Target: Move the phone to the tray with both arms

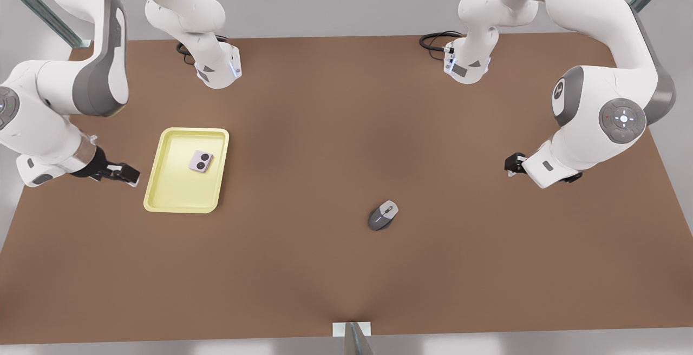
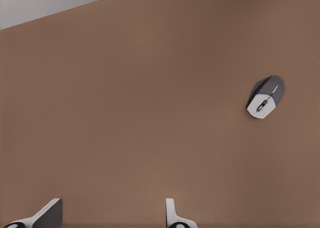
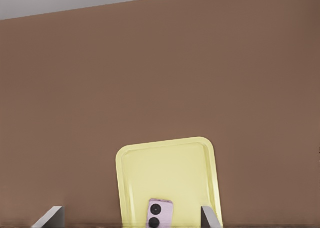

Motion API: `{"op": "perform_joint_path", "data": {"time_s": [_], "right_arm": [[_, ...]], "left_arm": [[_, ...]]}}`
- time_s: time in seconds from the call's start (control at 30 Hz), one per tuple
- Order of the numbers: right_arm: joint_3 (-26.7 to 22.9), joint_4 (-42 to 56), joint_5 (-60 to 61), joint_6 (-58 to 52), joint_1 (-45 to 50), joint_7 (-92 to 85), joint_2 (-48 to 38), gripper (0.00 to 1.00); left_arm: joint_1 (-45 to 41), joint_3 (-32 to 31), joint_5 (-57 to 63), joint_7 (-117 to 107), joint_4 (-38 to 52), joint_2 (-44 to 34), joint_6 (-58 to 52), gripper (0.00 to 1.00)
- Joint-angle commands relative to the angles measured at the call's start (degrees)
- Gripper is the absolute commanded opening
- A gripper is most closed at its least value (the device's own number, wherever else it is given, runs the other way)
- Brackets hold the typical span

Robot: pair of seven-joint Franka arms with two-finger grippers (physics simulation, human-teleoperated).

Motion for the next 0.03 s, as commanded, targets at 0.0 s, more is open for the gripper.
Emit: {"op": "perform_joint_path", "data": {"time_s": [0.0], "right_arm": [[-0.2,0.2,0.3,-6.9,0.2,-7.6,0.0,1.0]], "left_arm": [[0.0,0.0,0.1,-0.1,0.0,-0.1,0.1,1.0]]}}
